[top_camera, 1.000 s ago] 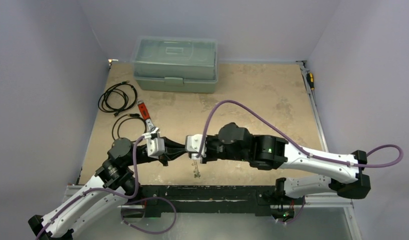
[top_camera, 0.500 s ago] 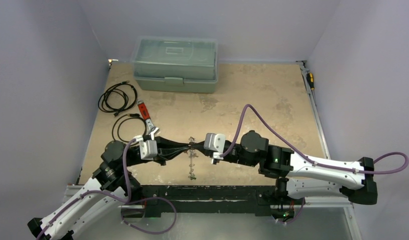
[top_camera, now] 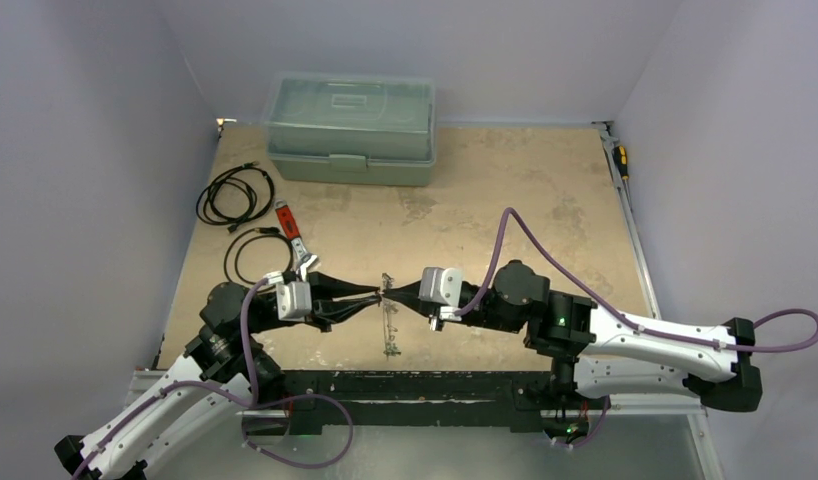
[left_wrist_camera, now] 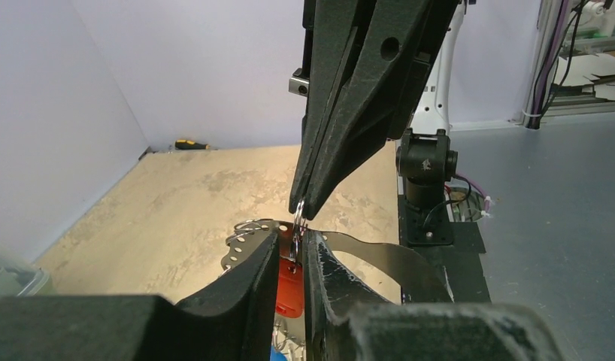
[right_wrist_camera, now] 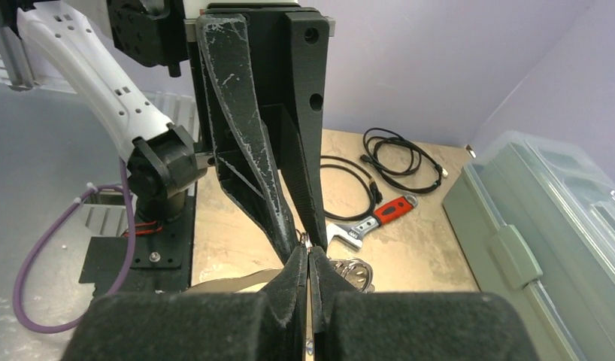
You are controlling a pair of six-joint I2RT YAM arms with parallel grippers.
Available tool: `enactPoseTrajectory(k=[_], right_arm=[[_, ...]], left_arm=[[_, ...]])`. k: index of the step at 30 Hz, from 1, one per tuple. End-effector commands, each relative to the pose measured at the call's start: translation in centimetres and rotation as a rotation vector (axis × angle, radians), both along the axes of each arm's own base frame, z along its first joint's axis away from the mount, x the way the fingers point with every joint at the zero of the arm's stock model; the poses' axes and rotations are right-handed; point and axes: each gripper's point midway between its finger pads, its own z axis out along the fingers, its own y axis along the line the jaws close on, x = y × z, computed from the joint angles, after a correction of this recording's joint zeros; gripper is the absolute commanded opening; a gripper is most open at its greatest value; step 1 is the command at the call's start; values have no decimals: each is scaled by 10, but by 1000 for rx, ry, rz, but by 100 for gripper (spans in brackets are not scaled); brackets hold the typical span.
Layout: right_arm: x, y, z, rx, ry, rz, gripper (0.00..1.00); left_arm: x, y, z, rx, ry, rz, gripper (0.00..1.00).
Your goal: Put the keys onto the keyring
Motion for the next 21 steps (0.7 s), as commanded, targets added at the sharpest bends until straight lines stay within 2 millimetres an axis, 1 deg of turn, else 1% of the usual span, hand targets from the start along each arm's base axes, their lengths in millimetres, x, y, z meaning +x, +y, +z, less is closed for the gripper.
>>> enactPoseTrajectory(k=[1, 8, 9, 11, 12, 17, 21], right_arm=[[-10, -1, 44, 121, -29, 50, 0], [-13, 6, 40, 93, -24, 76, 0], [-13, 6, 41, 94, -24, 78, 0], [-15, 5, 42, 97, -26, 85, 0], [-15, 5, 43, 96, -26, 90, 0], [-16, 4, 39, 70, -27, 92, 0], [-11, 1, 38, 51, -32, 63, 0]], left_arm=[[-4, 2, 19, -38, -15, -11, 17], [-4, 2, 19, -40, -14, -10, 18], [-5, 2, 19, -40, -16, -13, 15], [-5, 1, 19, -39, -15, -18, 4], [-5, 1, 18, -39, -14, -19, 0], [-6, 3, 21, -50, -21, -15, 0], [-4, 6, 23, -54, -32, 12, 0]])
